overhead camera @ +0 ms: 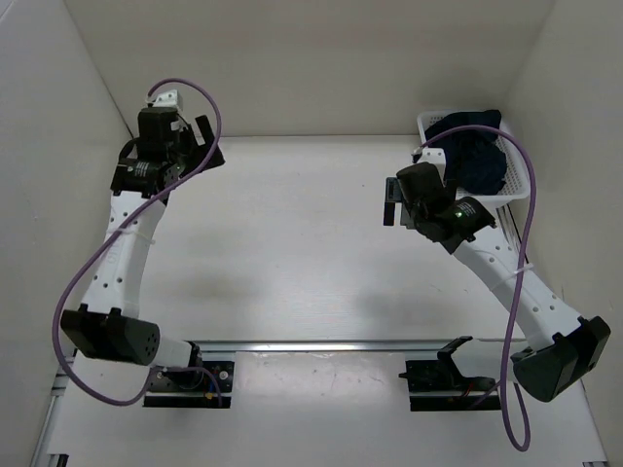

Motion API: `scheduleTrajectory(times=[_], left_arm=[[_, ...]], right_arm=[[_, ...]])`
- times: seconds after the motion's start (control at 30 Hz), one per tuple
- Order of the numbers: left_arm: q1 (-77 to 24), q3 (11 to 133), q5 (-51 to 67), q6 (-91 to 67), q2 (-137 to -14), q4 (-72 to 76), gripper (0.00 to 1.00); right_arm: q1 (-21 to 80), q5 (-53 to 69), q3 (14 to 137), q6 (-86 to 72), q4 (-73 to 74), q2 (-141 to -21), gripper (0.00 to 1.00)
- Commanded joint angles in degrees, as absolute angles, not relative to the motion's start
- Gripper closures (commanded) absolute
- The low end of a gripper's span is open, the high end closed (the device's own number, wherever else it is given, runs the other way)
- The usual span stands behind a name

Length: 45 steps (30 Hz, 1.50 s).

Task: Fold and stack the shorts
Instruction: Grab the shorts from the pile

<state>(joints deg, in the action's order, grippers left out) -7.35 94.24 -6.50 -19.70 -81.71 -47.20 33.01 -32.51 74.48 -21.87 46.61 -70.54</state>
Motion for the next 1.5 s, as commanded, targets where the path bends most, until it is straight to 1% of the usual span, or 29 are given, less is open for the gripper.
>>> scheduleTrajectory(times=[0.0, 0.2, 0.27, 0.3, 0.33, 0.37, 0.43, 0.47, 0.5, 0.53, 0.6, 0.67, 0.73, 0.83, 0.87, 0.9, 0.97, 1.0, 1.07, 1.1, 1.17, 1.2, 1.3, 1.43, 1.47], left_arm=[[-7.21, 98.25, -0.97, -15.03, -74.36, -43.42, 0.0], [-7.21, 101.41, -0.44, -17.31, -72.95, -43.42, 0.0], [-7.21, 102.65, -1.14, -17.31, -72.95, -43.42, 0.0], [-7.21, 103.7, -1.14, -15.75, -72.95, -42.9, 0.0], [-7.82, 103.71, -3.32, -15.73, -72.95, -42.89, 0.0], [-7.82, 104.23, -3.86, -16.25, -72.95, -42.89, 0.0], [-7.82, 104.76, -2.56, -16.26, -72.42, -42.89, 0.0], [-7.82, 104.77, -2.55, -16.26, -72.42, -42.89, 0.0], [-7.82, 104.77, -2.55, -16.26, -72.42, -43.59, 0.0], [-7.82, 102.16, -4.81, -16.26, -71.46, -44.2, 0.0], [-7.82, 99.16, -6.67, -17.92, -69.27, -44.21, 0.0], [-7.82, 96.07, -4.93, -17.93, -68.55, -44.21, 0.0], [-7.82, 95.54, -2.65, -17.93, -67.07, -44.82, 0.0], [-7.82, 92.12, -0.35, -17.93, -64.87, -44.82, 0.0], [-7.82, 90.63, -0.35, -18.45, -64.86, -44.82, 0.0], [-7.82, 89.92, 0.17, -18.98, -64.25, -45.35, 0.0], [-7.82, 88.77, 0.87, -18.98, -64.25, -45.35, 0.0], [-7.82, 87.9, 1.49, -19.68, -64.25, -46.05, 0.0], [-7.82, 87.02, 2.28, -19.69, -64.25, -46.05, 0.0], [-7.82, 86.49, 2.29, -19.69, -64.25, -46.05, 0.0], [-8.35, 85.96, 2.29, -19.69, -64.25, -46.58, 0.0], [-8.35, 85.96, -2.41, -19.69, -64.25, -47.97, 0.0], [-8.35, 87.26, -8.16, -18.29, -64.78, -49.83, 0.0], [-8.35, 88.68, -8.7, -17.67, -65.92, -51.68, 0.0], [-8.35, 89.29, -8.7, -17.67, -66.53, -52.2, 0.0]], right_arm=[[32.43, -32.17, 76.03, -21.62, 46.23, -69.87, 0.0], [32.43, -33.83, 75.41, -22.85, 45.7, -69.26, 0.0], [30.16, -33.84, 75.41, -22.85, 45.7, -69.79, 0.0], [28.84, -32.45, 75.41, -22.85, 45.7, -70.39, 0.0], [26.91, -28.43, 75.93, -22.85, 46.31, -71.71, 0.0], [21.85, -25.34, 76.46, -22.85, 46.32, -72.59, 0.0], [15.94, -18.32, 77.95, -22.85, 46.32, -76.26, 0.0], [10.51, -14.63, 80.13, -22.33, 46.32, -77.77, 0.03], [8.37, -11.46, 81.55, -22.32, 46.32, -79.44, 0.05], [5.48, -7.6, 85.13, -21.72, 47.01, -83.02, 0.05], [3.7, -7.56, 89.1, -21.71, 48.24, -86.82, 0.06], [0.98, -8.09, 94.55, -21.71, 48.77, -92.53, 0.06], [-2.09, -7.22, 97.98, -22.41, 48.78, -98.07, 0.04], [-5.17, -5.36, 107.03, -23.37, 49.48, -106.94, 0.01], [-5.19, -5.36, 111.66, -23.38, 49.48, -109.22, 0.01], [-5.88, -6.58, 114.49, -23.38, 50.44, -113.95, 0.01], [-6.42, -8.08, 120.21, -23.38, 52.03, -119.07, 0.01], [-6.42, -9.3, 126.15, -23.38, 52.55, -124.23, 0.01], [-7.55, -9.32, 132.07, -23.38, 53.17, -129.18, 0.01], [-8.17, -9.32, 137.06, -23.38, 53.17, -133.55, 0.01], [-8.87, -7.58, 140.96, -24.07, 52.22, -137.27, 0.01], [-8.88, -6.78, 142.46, -24.08, 51.34, -140.5, 0.01], [-9.4, -4.59, 145.72, -24.61, 45.81, -145.27, 0.01], [-9.4, -2.2, 147.21, -25.75, 39.3, -149.41, 0.01], [-9.4, -1.41, 147.91, -26.45, 37.98, -150.11, 0.05]])
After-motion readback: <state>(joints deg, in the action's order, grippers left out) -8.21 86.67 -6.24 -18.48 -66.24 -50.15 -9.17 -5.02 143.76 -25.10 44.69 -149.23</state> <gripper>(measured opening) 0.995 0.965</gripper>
